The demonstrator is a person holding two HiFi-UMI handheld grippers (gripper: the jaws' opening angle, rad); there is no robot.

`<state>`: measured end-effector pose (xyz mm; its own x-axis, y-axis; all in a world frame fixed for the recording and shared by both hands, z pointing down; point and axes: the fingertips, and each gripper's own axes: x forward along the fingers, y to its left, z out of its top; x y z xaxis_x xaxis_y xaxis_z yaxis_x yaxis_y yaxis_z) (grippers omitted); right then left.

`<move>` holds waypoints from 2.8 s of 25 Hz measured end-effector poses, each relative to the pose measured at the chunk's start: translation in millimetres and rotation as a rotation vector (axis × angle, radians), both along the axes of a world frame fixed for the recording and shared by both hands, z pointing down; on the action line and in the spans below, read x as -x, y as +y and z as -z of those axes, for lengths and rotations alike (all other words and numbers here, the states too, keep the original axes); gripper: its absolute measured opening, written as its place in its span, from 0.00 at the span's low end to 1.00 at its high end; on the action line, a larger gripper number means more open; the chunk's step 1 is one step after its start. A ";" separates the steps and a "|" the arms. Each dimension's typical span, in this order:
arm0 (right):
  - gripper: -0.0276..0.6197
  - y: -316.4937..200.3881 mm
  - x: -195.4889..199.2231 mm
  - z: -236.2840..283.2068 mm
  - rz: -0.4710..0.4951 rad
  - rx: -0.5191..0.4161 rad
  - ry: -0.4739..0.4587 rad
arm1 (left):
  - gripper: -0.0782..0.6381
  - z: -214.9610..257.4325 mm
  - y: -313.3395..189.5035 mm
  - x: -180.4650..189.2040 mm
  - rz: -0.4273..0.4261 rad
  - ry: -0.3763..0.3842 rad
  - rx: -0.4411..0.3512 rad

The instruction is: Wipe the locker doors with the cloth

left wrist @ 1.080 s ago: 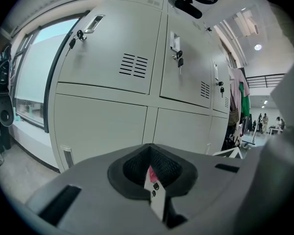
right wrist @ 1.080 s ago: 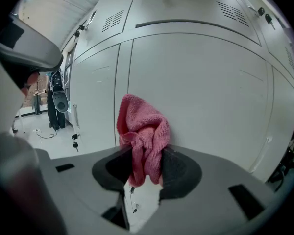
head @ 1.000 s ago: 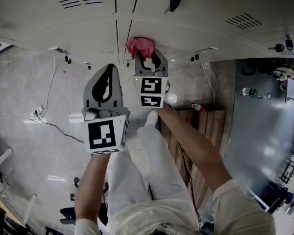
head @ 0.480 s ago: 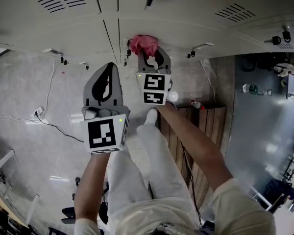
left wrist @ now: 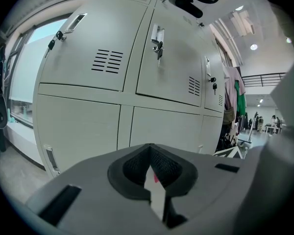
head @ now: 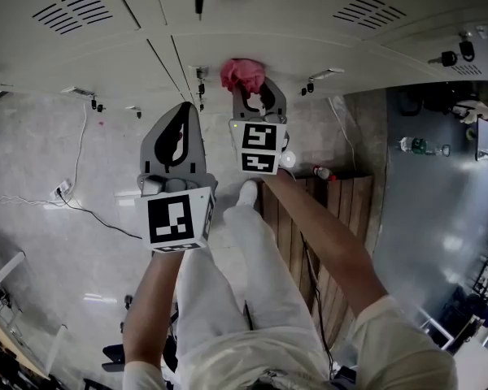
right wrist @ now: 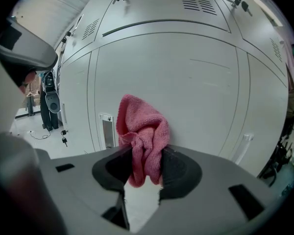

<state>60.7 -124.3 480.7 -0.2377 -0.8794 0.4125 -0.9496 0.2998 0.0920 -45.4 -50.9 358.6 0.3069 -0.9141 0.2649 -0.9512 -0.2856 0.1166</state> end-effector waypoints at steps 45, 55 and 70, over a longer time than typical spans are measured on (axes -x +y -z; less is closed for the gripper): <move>0.27 -7.3 -119.1 -30.0 -0.095 0.037 0.042 | 0.11 -4.8 -9.7 -77.0 -0.024 -0.021 0.006; 0.27 -9.7 -118.9 -62.4 -0.117 0.093 0.063 | 0.11 -16.0 -10.0 -57.9 0.022 -0.007 0.013; 0.27 -7.6 -102.8 -96.5 -0.221 0.171 0.036 | 0.11 -31.0 -4.1 -16.7 0.070 0.010 0.036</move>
